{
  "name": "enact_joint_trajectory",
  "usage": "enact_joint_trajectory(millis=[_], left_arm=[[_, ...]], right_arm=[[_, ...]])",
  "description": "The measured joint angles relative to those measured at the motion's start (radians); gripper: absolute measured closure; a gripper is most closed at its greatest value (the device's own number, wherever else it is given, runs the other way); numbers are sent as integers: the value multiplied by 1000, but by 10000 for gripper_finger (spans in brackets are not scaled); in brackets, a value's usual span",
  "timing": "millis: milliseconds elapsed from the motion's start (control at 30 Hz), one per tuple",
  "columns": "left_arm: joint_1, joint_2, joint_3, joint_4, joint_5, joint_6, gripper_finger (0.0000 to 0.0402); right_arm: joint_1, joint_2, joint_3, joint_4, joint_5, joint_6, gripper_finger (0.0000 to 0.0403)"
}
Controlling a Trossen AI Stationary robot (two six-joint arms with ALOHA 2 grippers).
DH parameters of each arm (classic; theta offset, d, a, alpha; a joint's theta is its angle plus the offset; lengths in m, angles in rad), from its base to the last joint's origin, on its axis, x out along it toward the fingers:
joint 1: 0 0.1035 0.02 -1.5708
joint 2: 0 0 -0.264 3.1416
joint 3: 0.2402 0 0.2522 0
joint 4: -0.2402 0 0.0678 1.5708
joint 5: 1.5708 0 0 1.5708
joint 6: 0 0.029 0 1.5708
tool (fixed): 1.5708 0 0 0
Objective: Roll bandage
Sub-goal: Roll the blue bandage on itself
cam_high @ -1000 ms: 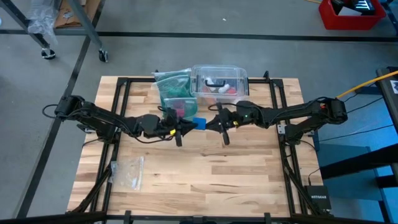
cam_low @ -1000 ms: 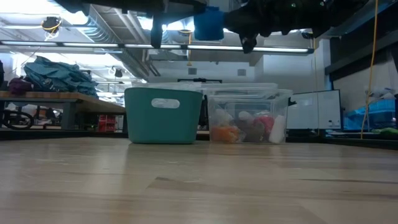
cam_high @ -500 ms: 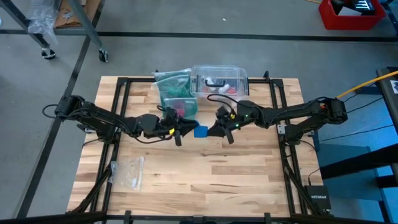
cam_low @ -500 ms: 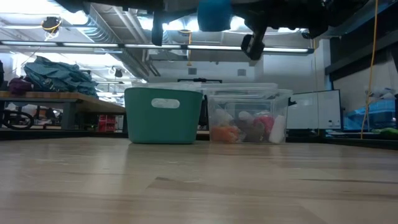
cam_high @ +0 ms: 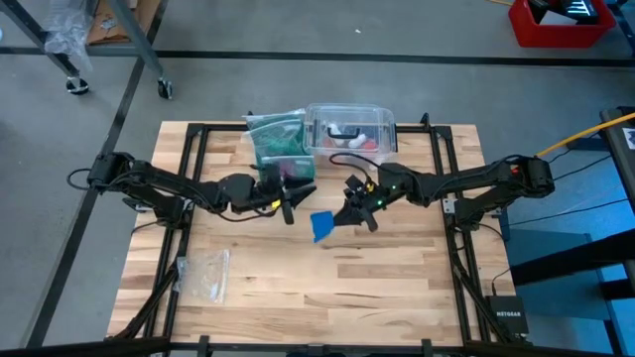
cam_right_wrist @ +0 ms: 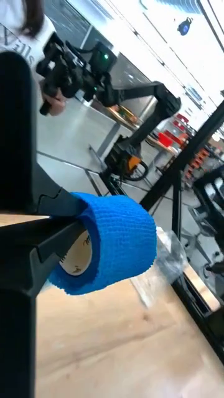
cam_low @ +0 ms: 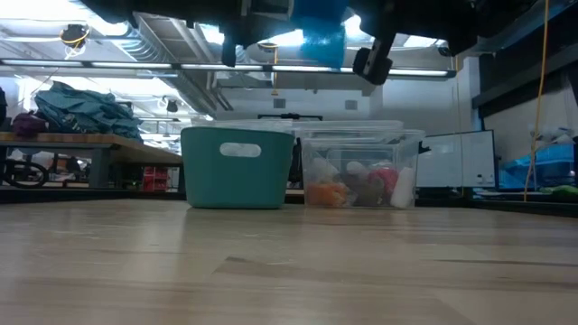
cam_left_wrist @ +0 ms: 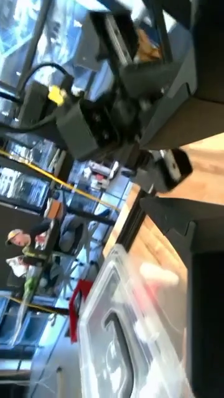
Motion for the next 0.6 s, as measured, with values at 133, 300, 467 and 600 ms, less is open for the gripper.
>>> enact_joint_trajectory(millis=[133,300,467,600], left_arm=[[-11,0,0,-10,54,88,251],[-21,0,0,-75,57,166,249],[-22,0,0,-113,57,170,249],[-22,-3,0,-113,57,170,249]], right_arm=[[0,0,0,23,-8,-13,395],[-1,0,0,38,-10,-110,395],[-1,0,0,26,2,-305,395],[-1,0,0,23,26,-520,395]])
